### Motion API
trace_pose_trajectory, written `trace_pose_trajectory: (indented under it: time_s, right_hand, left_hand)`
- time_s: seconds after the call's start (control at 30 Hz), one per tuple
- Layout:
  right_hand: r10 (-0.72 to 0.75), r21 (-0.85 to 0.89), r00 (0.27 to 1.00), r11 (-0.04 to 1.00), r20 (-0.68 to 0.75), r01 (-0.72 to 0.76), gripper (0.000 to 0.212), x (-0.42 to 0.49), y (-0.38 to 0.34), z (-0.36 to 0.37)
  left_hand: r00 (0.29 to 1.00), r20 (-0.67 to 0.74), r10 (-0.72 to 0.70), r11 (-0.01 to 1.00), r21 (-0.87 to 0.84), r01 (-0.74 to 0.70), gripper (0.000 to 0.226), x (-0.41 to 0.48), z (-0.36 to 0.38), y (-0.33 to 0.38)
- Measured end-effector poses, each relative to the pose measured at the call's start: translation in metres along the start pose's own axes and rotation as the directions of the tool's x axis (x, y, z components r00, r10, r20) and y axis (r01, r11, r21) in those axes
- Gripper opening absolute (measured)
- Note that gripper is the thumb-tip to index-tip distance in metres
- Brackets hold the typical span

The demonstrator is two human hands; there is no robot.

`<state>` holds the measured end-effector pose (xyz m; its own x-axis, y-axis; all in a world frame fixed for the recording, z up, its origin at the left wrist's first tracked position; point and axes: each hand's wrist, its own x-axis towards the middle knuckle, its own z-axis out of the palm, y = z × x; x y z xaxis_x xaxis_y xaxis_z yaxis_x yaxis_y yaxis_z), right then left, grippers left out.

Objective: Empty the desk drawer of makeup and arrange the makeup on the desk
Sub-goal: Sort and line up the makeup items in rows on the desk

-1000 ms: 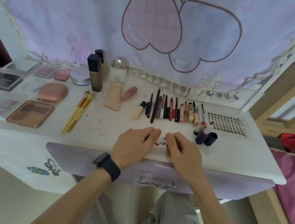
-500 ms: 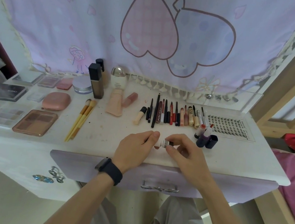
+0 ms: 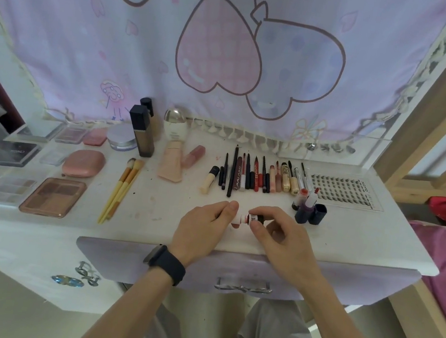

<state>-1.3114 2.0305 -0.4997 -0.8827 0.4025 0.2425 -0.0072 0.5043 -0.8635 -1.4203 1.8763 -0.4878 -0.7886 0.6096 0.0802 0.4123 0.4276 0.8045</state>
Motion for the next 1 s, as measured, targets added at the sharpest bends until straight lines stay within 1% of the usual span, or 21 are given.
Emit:
trace_pose_trajectory:
  time_s: [0.07, 0.23, 0.37, 0.5, 0.57, 0.6, 0.63, 0.7, 0.87, 0.93, 1.0]
  right_hand:
    - [-0.017, 0.011, 0.999, 1.0, -0.029, 0.018, 0.023, -0.002, 0.001, 0.0]
    - [-0.035, 0.015, 0.991, 0.999, -0.127, 0.038, 0.023, -0.004, 0.006, -0.003]
    - [-0.043, 0.003, 0.988, 0.999, -0.151, 0.044, 0.031, -0.014, 0.008, -0.008]
    - [0.016, 0.059, 0.97, 0.998, -0.244, -0.002, 0.035, -0.033, 0.014, -0.023]
    - [0.057, 0.111, 0.953, 0.993, -0.296, -0.025, 0.028, -0.045, 0.017, -0.034]
    - [0.09, 0.143, 0.944, 0.989, -0.318, -0.046, 0.024, -0.05, 0.019, -0.039]
    - [0.124, 0.17, 0.933, 0.983, -0.338, -0.069, 0.024, -0.055, 0.021, -0.045]
    - [0.172, 0.21, 0.91, 0.973, -0.378, -0.097, 0.027, -0.062, 0.026, -0.056]
    - [0.22, 0.246, 0.871, 0.962, -0.438, -0.119, 0.018, -0.062, 0.035, -0.073]
    - [0.221, 0.243, 0.869, 0.963, -0.443, -0.12, 0.017, -0.059, 0.037, -0.077]
    - [0.218, 0.223, 0.869, 0.966, -0.444, -0.129, 0.016, -0.054, 0.039, -0.081]
  left_hand:
    - [1.0, -0.007, -0.004, 1.0, -0.018, 0.004, 0.044, 0.001, 0.0, 0.0]
    - [0.999, -0.038, -0.029, 0.996, -0.082, 0.026, 0.046, 0.004, -0.003, -0.004]
    - [0.997, -0.031, -0.071, 0.989, -0.129, 0.066, 0.049, 0.006, -0.003, -0.007]
    - [0.989, -0.02, -0.149, 0.946, -0.294, 0.137, 0.055, 0.008, -0.005, -0.009]
    - [0.977, 0.011, -0.213, 0.89, -0.411, 0.198, 0.048, 0.011, -0.008, -0.003]
    - [0.971, 0.04, -0.235, 0.845, -0.486, 0.224, 0.041, 0.013, -0.009, 0.002]
    - [0.971, 0.064, -0.231, 0.821, -0.522, 0.229, 0.033, 0.013, -0.01, 0.006]
    - [0.982, 0.088, -0.167, 0.864, -0.466, 0.189, 0.028, 0.011, -0.008, 0.015]
    - [0.993, 0.114, 0.029, 0.949, -0.315, 0.008, 0.024, 0.005, 0.024, 0.045]
    - [0.992, 0.112, 0.061, 0.968, -0.25, -0.032, 0.025, 0.007, 0.041, 0.056]
    - [0.992, 0.097, 0.079, 0.975, -0.216, -0.056, 0.019, 0.008, 0.056, 0.066]
